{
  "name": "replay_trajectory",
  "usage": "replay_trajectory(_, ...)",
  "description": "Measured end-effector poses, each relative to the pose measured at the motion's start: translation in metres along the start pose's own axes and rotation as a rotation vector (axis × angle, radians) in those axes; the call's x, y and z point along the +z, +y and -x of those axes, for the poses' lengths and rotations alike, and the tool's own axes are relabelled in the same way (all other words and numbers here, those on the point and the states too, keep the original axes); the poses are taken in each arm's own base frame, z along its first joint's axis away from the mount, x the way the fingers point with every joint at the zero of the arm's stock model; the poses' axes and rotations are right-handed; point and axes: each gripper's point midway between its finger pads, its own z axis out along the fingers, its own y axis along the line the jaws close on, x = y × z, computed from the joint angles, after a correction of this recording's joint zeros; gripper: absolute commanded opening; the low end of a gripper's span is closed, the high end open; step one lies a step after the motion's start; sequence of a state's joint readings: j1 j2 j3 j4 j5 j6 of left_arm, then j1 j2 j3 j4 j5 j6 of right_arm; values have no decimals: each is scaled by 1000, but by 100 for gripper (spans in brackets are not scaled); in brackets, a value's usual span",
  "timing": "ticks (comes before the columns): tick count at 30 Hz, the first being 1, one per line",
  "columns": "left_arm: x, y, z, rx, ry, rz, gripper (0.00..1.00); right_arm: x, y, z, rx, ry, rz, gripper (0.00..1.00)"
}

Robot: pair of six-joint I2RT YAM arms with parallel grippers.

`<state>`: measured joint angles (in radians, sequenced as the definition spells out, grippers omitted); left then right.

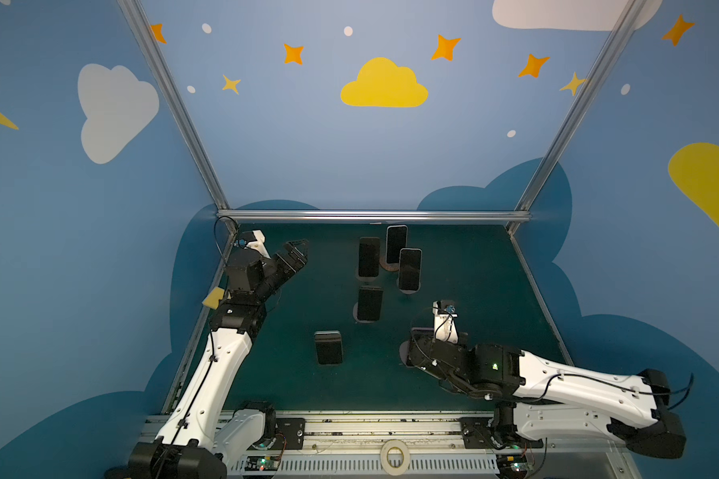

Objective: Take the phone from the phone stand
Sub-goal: 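Lower the right gripper around the purple-cased phone's top edge and close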

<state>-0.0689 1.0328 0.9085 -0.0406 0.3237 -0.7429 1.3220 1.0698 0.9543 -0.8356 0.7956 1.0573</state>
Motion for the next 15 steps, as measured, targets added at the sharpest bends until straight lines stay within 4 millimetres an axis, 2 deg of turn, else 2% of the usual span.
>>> replay_trajectory(15, 4, -1, -5, -30, 16, -9, 99, 8, -3, 8, 39, 6, -5, 94)
